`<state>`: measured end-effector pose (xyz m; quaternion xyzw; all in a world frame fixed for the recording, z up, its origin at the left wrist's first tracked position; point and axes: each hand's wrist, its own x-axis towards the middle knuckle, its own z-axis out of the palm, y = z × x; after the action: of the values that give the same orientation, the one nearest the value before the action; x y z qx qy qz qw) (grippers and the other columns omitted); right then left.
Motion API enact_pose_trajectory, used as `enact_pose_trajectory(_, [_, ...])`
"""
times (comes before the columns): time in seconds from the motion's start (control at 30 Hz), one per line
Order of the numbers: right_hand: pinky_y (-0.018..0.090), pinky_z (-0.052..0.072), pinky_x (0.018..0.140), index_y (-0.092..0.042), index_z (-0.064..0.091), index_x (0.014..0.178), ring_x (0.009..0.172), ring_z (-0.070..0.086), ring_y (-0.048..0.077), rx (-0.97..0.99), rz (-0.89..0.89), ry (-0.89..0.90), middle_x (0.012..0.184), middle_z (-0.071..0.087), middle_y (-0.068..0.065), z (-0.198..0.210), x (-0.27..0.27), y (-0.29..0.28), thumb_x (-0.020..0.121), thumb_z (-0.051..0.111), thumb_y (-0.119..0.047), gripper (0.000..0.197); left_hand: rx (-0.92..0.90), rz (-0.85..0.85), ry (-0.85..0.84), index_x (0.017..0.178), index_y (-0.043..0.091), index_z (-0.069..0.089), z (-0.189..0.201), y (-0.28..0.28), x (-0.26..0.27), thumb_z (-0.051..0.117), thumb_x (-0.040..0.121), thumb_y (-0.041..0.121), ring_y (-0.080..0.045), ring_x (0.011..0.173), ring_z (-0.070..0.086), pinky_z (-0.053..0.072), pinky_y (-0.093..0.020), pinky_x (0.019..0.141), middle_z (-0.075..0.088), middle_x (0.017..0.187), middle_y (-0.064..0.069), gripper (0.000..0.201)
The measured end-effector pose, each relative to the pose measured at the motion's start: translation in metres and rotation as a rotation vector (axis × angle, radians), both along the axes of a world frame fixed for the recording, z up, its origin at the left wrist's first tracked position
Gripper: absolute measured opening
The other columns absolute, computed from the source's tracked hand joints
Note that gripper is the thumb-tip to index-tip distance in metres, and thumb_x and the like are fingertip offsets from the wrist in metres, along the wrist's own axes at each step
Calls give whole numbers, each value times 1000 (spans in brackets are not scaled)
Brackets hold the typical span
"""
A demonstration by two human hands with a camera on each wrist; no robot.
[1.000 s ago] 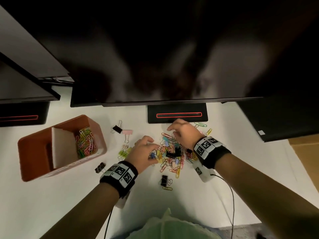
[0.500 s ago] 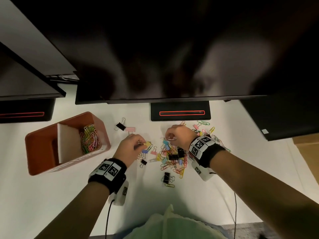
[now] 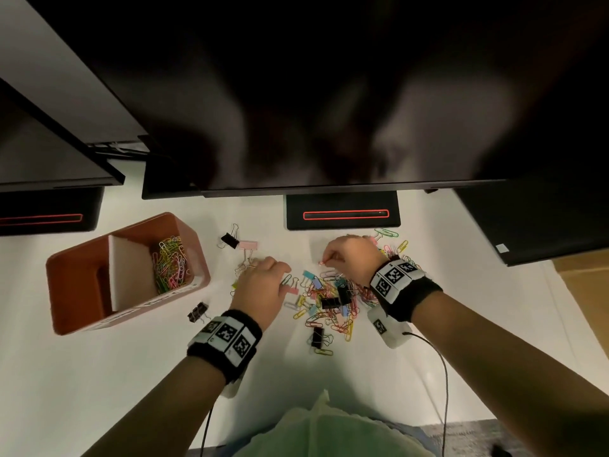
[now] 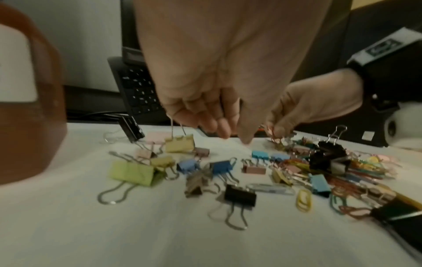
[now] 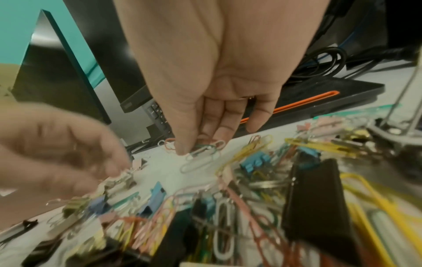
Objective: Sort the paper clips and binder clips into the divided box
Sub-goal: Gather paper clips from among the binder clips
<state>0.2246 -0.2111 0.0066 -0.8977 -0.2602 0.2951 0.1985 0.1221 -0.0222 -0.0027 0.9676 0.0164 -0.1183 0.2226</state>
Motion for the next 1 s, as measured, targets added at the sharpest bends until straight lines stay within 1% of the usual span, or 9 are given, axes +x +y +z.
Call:
enact_pose_trajectory(0.13, [33, 51, 87, -17, 67, 101, 92, 61, 16, 120, -132, 66, 101, 69, 1, 8, 5, -6, 86, 63, -20, 16, 54, 41, 169, 110, 13, 56, -10, -7, 13, 59, 86, 16, -23, 100, 53, 47, -36, 86, 57, 105, -5, 24])
enact_pose_trajectory(0.3, [24, 46, 87, -15, 69, 104, 96, 59, 14, 118, -82, 83, 107, 67, 1, 9, 7, -6, 86, 64, -21, 19, 60, 23, 273, 98, 11, 64, -15, -5, 21, 57, 88, 16, -24, 97, 55, 48, -38, 85, 62, 100, -8, 13])
enact_pose_trajectory(0.43, [21, 40, 79, -13, 69, 101, 86, 52, 10, 96, -22, 89, 106, 66, 4, 6, 6, -1, 87, 62, -21, 17, 87, -22, 258, 90, 15, 63, -13, -3, 21, 55, 88, 18, -21, 95, 52, 48, -35, 82, 58, 95, -3, 9])
enact_pose_trajectory(0.53, [24, 41, 79, -15, 67, 101, 92, 57, 17, 31, 80, 73, 106, 62, 4, 4, 4, 4, 88, 59, -21, 16, -14, -39, 219, 88, 14, 60, -7, 3, 18, 55, 87, 13, -20, 86, 52, 48, -34, 76, 57, 84, -1, 5])
enact_pose_trajectory(0.63, [30, 45, 85, -17, 64, 107, 100, 56, 22, -72, 206, 30, 111, 58, 2, 1, 0, 5, 88, 59, -25, 21, -152, -80, 163, 92, 18, 59, 2, 9, 10, 58, 85, 9, -15, 77, 48, 44, -29, 72, 53, 74, 5, 11])
enact_pose_trajectory(0.73, [38, 45, 93, -21, 59, 115, 104, 52, 21, -123, 295, 27, 114, 54, 0, 0, -5, 4, 83, 64, -30, 34, -74, -179, 159, 96, 22, 62, 6, 7, -3, 60, 85, 16, -13, 83, 47, 38, -26, 76, 55, 80, 9, 13])
enact_pose_trajectory(0.83, [39, 41, 97, -22, 55, 120, 107, 49, 20, -175, 356, -2, 118, 49, 0, 0, -11, 5, 82, 66, -29, 40, 8, -164, 184, 102, 22, 61, -1, -1, -11, 62, 83, 21, -16, 89, 52, 42, -30, 83, 66, 87, 5, 19])
enact_pose_trajectory(0.9, [39, 38, 97, -22, 55, 118, 106, 51, 20, -186, 358, -27, 117, 49, 0, -2, -14, 7, 83, 65, -25, 36, 33, -133, 210, 101, 22, 60, -6, -5, -13, 62, 83, 24, -16, 92, 53, 42, -32, 85, 67, 89, 5, 18])
enact_pose_trajectory(1.0, [37, 34, 98, -20, 60, 107, 102, 54, 21, -198, 319, -4, 109, 56, 0, -5, -15, 9, 85, 62, -24, 23, 84, -136, 214, 95, 21, 62, -10, -9, -12, 58, 86, 28, -18, 98, 50, 40, -34, 87, 61, 95, 3, 12])
